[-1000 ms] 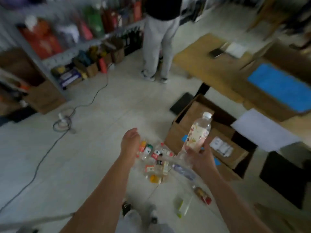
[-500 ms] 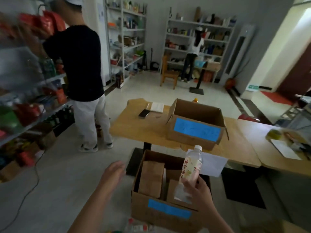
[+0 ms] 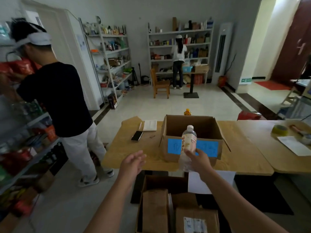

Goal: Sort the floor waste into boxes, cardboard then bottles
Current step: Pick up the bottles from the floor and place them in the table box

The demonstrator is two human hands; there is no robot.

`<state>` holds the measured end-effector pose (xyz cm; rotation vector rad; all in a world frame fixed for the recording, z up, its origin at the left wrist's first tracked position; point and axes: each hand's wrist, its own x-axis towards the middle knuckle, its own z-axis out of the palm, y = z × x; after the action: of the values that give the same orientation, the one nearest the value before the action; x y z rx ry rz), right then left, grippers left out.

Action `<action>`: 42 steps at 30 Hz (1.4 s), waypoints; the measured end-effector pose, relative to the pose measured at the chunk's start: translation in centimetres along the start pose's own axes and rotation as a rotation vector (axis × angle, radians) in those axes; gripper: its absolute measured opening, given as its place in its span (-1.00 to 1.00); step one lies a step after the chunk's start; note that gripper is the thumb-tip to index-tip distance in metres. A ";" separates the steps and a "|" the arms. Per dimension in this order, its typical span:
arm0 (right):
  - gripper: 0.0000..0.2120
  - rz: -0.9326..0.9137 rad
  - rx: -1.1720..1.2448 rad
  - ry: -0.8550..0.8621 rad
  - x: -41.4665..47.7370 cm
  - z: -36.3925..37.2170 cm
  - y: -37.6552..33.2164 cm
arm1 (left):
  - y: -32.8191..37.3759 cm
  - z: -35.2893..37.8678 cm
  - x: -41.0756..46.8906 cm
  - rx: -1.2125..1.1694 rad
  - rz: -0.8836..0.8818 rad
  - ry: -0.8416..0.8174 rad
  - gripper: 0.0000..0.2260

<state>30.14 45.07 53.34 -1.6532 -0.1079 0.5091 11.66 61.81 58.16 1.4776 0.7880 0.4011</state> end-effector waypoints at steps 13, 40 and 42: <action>-0.47 -0.015 -0.143 0.054 24.0 1.9 -4.1 | 2.4 13.2 14.4 0.113 -0.101 -0.061 -0.81; -0.97 -0.300 -1.281 -0.154 26.0 -0.1 3.4 | -3.9 10.8 16.9 0.021 -0.167 -0.032 -0.75; -0.95 -0.260 -1.293 -0.168 25.4 -0.5 3.5 | -4.3 10.8 16.5 0.032 -0.167 -0.034 -0.76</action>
<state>52.30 53.13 43.34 -2.7759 -0.9179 0.3740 29.61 64.81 49.33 1.4323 0.8866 0.2380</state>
